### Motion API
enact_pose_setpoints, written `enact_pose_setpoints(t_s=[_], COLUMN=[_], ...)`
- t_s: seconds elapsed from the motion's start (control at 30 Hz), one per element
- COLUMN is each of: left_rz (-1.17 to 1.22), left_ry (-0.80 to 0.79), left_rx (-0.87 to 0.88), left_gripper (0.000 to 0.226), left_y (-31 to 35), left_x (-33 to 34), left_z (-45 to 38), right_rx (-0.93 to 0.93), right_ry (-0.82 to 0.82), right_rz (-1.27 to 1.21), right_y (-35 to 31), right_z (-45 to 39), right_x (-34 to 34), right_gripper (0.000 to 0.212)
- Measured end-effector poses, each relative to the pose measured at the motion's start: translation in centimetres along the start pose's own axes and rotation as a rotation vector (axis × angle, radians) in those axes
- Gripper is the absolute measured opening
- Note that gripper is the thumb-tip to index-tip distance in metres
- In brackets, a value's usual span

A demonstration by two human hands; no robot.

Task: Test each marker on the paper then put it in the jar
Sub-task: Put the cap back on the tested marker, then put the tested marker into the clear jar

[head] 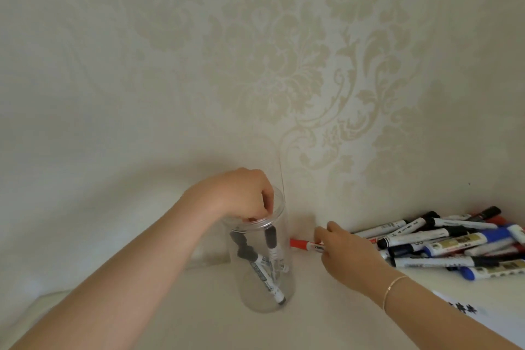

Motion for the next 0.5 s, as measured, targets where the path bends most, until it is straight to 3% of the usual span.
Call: enact_pose_setpoints(t_s=[0.13, 0.2, 0.27, 0.37, 0.43, 0.5], left_rz=[0.062, 0.065, -0.042, -0.103, -0.107, -0.163], left_ry=[-0.298, -0.335, -0.106, 0.471, 0.546, 0.416], left_rx=[-0.016, -0.03, 0.008, 0.124, 0.306, 0.44], left_gripper=[0.024, 0.023, 0.019, 0.019, 0.025, 0.041], left_y=[0.4, 0.3, 0.6, 3.8, 7.5, 9.9], left_x=[3.0, 3.1, 0.3, -5.5, -5.1, -1.4], left_z=[-0.8, -0.6, -0.6, 2.1, 3.9, 3.4], right_rx=[0.088, 0.193, 0.29, 0.359, 0.358, 0.363], right_ry=[0.021, 0.05, 0.104, 0.089, 0.059, 0.06], right_rz=[-0.238, -0.457, -0.701, -0.956, -1.085, -1.14], right_y=[0.0, 0.7, 1.8, 2.8, 3.2, 4.2], right_z=[-0.2, -0.2, 0.1, 0.9, 1.3, 1.7], right_x=[-2.0, -3.2, -4.7, -6.7, -7.4, -7.5], right_gripper=[0.017, 0.012, 0.013, 0.008, 0.01, 0.008])
Point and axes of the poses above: each hand's wrist, its own z-axis away from the middle knuckle, its own x-axis out of the palm, y = z × x, the point moved 10 cm from there along -z, towards the middle knuckle, and after that the axes turned 5 degrees about y, right-handed, at the moved point
